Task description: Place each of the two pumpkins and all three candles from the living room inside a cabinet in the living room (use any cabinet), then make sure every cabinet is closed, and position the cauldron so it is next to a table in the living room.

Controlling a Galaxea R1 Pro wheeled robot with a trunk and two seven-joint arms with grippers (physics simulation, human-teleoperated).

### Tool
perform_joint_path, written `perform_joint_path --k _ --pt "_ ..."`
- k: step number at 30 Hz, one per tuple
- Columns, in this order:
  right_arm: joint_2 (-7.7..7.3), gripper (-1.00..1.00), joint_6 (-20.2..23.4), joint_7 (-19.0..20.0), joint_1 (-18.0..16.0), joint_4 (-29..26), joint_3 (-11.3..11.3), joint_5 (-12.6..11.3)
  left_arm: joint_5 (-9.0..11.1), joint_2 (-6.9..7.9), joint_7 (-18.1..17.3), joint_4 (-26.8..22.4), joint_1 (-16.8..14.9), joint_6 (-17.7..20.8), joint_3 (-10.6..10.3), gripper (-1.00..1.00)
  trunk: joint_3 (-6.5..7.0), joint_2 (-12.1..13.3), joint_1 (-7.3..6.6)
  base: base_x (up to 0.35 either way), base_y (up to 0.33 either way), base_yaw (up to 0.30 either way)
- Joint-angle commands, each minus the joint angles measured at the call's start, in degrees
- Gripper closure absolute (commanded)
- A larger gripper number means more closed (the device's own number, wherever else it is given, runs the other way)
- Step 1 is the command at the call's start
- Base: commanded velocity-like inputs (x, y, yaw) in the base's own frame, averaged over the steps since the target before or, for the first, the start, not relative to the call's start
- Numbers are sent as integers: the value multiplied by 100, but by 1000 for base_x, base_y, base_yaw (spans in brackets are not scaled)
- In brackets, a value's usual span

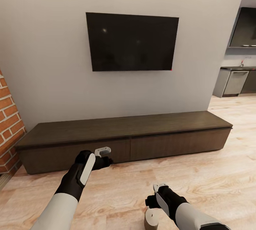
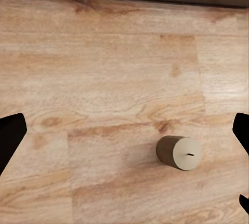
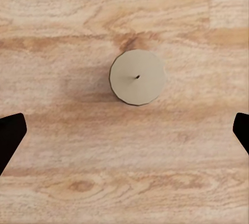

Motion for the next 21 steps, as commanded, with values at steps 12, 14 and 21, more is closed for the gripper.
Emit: perform_joint_path --k 12,14,21 --pt "1 -100 29 -17 -1 -13 38 0 61 -33 49 -12 -2 11 11 -100 -132 -283 153 4 -2 0" --pt "-5 -100 29 -17 -1 -14 38 -1 62 -36 49 -13 -2 11 11 -100 -168 -364 197 0 0 0" --pt "-8 -100 29 -17 -1 -19 37 -1 62 -39 49 -13 -3 11 11 -100 -293 -644 351 0 0 0"
